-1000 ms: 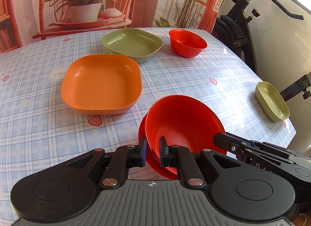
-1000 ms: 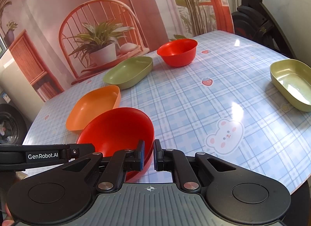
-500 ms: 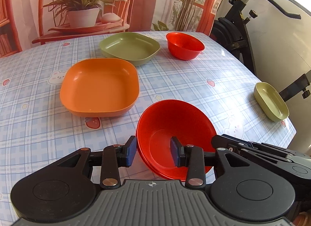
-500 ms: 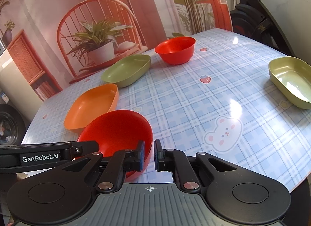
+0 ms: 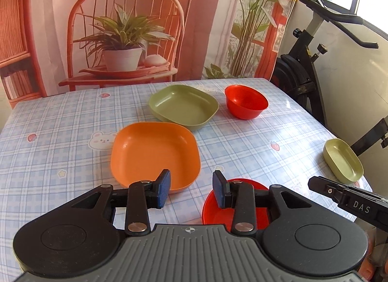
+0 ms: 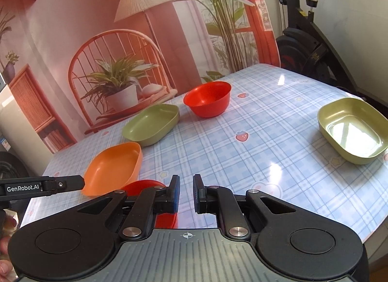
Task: Organize plates and bowls
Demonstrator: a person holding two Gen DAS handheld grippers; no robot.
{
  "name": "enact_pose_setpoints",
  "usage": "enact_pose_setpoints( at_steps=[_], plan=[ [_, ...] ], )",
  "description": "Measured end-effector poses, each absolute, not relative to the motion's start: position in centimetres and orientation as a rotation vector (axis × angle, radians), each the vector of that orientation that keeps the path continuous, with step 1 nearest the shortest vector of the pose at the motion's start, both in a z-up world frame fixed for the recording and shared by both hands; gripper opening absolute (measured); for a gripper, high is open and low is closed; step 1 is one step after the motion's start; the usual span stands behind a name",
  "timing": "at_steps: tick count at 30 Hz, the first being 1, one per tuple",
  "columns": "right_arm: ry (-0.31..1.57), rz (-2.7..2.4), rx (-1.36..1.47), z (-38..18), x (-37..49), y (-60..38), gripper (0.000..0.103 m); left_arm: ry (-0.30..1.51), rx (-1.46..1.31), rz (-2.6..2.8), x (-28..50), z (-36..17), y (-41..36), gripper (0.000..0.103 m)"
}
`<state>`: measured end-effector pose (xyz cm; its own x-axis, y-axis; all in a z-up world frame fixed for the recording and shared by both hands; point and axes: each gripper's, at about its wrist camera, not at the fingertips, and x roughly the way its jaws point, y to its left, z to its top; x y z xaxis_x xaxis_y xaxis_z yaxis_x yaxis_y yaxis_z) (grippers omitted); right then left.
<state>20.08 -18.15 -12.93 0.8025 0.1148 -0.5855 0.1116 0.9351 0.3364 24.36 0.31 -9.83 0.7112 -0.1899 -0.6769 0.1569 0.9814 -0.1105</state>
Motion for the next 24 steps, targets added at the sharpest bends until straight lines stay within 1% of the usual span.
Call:
enact_pose_setpoints(
  at_steps=[4, 7, 11, 15, 17, 18, 24],
  plan=[
    [0.583, -0.018, 0.363, -10.5, 20.7, -20.5, 0.012, 0.683, -0.086, -0.197, 24.5, -6.0, 1.7, 0.040],
    [0.522, -0.039, 0.357, -8.8, 21.1, -22.0, 0.012, 0.624, -0.062, -0.187, 24.5, -3.7, 1.7, 0.040],
    [0.452, -0.069, 0.343, -7.1, 22.0, -23.8, 0.013, 0.571, -0.042, -0.182, 24.8, -1.8, 1.5, 0.040],
    [0.415, -0.077, 0.325, -6.3, 22.9, -24.6, 0.013, 0.553, -0.021, -0.179, 25.7, -1.3, 0.9, 0.040],
    [0.405, -0.076, 0.308, -6.1, 23.4, -24.6, 0.016, 0.553, -0.014, -0.179, 26.3, -1.4, 0.4, 0.040],
    [0.404, -0.074, 0.302, -6.2, 23.7, -24.8, 0.018, 0.555, -0.013, -0.180, 26.7, -1.6, 0.4, 0.040],
    [0.439, -0.078, 0.300, -7.8, 25.7, -24.9, 0.018, 0.576, -0.059, -0.194, 29.5, -4.1, -0.4, 0.040]
  ],
)
